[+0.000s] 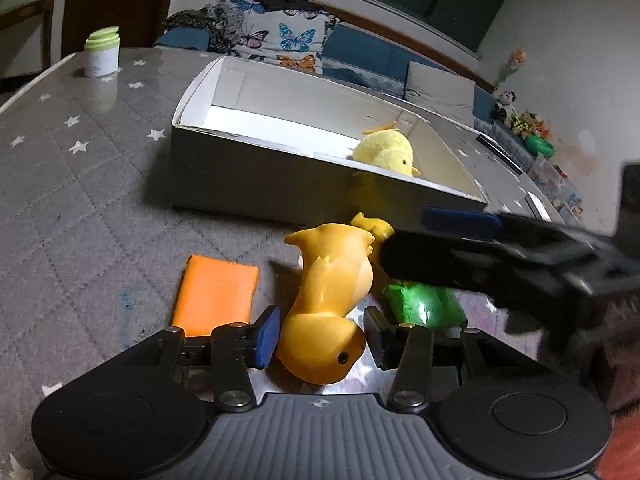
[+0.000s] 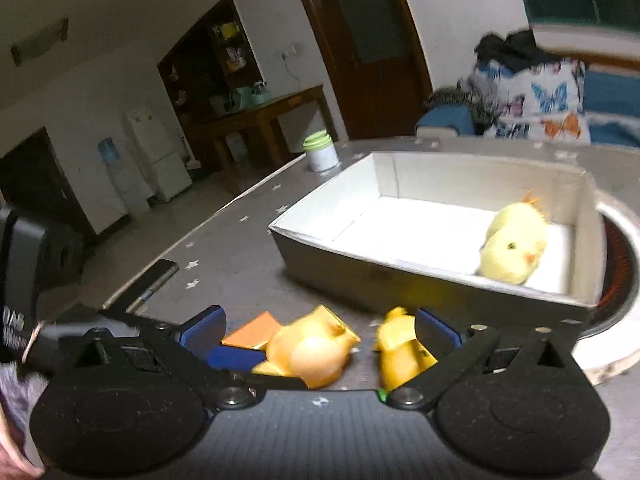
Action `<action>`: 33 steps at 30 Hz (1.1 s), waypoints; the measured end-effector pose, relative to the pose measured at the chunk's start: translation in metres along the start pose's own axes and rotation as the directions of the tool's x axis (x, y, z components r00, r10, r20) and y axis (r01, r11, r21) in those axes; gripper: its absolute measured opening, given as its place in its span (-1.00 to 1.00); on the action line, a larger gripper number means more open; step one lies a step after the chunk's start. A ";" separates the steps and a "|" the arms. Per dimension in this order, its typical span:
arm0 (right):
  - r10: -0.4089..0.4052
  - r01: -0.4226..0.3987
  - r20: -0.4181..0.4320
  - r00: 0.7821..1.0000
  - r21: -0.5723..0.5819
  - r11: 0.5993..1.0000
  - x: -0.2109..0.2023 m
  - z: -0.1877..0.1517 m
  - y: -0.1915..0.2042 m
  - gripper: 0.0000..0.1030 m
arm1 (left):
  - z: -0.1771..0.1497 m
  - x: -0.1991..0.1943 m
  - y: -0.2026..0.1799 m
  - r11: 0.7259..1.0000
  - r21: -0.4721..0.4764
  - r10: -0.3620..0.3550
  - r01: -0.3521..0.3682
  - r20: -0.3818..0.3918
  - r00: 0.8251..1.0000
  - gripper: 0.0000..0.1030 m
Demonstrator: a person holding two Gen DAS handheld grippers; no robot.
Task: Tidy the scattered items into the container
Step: 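Grasp a yellow rubber duck with the right gripper and lift it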
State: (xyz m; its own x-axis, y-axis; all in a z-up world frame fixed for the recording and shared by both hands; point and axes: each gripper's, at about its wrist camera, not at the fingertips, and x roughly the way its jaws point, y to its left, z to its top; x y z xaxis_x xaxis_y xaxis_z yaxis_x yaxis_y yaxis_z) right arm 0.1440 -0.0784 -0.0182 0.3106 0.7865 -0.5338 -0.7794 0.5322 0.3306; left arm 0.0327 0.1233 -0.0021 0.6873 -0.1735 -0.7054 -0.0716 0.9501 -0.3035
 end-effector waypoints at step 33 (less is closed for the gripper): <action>-0.067 0.071 0.030 0.997 -0.203 0.977 -0.003 0.055 0.024 0.20 | 0.058 -0.028 -0.039 0.988 0.157 -0.038 0.004 0.213 0.976 -0.07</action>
State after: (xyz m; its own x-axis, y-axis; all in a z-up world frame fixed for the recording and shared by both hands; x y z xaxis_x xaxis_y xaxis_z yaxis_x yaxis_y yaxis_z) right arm 0.1546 -0.0512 0.0343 0.3780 0.7583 -0.5311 -0.8495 0.5121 0.1266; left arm 0.0583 0.1064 0.0664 0.8279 -0.1501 -0.5405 0.0454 0.9783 -0.2023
